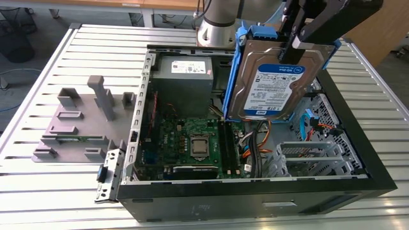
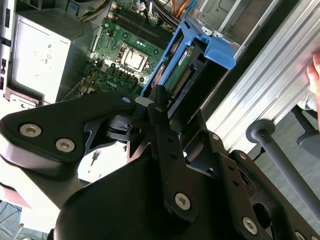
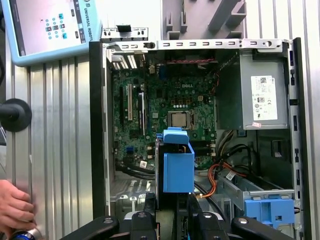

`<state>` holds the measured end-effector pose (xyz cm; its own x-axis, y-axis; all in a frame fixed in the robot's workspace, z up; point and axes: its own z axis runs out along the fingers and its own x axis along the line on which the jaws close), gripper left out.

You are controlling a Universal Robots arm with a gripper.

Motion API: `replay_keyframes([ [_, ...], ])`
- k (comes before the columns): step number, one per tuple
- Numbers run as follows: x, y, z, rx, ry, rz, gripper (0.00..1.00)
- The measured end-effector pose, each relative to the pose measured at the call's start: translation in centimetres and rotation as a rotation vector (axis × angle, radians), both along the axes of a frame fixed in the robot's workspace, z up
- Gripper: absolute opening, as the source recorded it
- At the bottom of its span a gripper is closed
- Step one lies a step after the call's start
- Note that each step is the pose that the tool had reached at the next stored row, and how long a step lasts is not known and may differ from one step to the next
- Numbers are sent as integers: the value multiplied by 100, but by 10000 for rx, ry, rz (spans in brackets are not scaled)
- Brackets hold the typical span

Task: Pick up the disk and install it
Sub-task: 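Pick up the disk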

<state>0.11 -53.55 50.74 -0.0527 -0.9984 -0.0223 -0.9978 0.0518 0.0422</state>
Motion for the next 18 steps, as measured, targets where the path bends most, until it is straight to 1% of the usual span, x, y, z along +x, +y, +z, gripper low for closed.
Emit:
replay_keyframes([
  [4,67,0,-2,1,0,-2,35],
  [12,230,0,-2,0,9,-2,35],
  [15,248,-4,-3,0,10,-2,35],
  [18,252,-25,-3,-1,10,-2,35],
])
